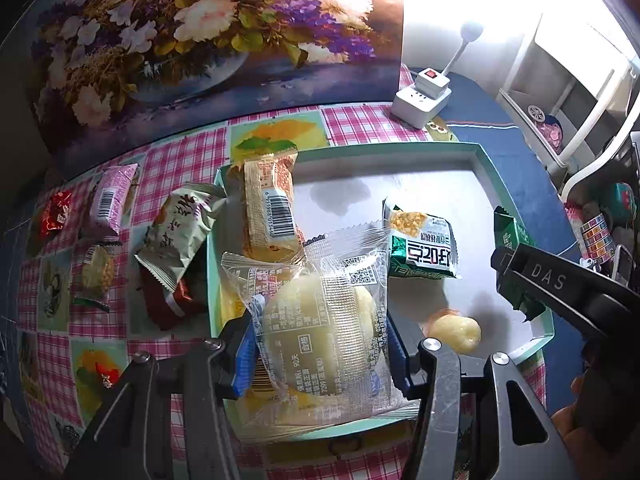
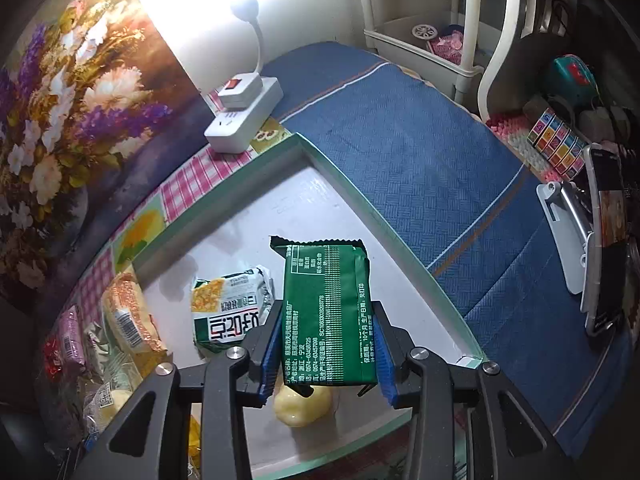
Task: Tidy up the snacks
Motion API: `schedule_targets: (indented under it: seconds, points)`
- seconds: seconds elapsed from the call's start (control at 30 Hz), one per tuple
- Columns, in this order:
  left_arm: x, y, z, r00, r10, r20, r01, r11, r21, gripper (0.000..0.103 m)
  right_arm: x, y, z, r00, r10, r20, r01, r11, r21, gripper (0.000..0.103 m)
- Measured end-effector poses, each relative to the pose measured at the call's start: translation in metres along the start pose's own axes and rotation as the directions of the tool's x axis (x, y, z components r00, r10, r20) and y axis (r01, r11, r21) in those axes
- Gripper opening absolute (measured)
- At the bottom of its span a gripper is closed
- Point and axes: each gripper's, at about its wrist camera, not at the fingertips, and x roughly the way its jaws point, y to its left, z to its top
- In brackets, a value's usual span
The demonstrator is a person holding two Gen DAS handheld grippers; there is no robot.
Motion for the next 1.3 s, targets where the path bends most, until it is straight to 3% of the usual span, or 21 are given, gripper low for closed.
schedule_targets:
  seconds: [0.8,0.9,1.2,1.3]
  points:
    - [0.002,-0.002,0.002,1.000,-0.030,0.001,0.031,0.999,-0.019,0.058,0.016,0.004,-0.003,0.999,-0.008,-0.049,0.008,1.000,-0.008,0.043]
    - [0.000,-0.004,0.002,0.999,-0.034,0.013,0.034,0.999,-0.016,0.074,0.018,0.004,-0.002,0.998,-0.011,-0.057,0.010,1.000,-0.013,0.043]
    - [-0.007,0.000,0.005,0.999,-0.032,0.030,0.033,0.999,-0.032,0.075,0.014,0.005,0.000,0.999,-0.014,-0.041,0.013,1.000,-0.021,0.043]
    - [-0.008,0.005,0.006,0.999,-0.010,0.035,0.012,0.998,-0.055,0.086,0.015,0.006,0.001,0.999,-0.010,-0.044,0.009,1.000,-0.023,0.044]
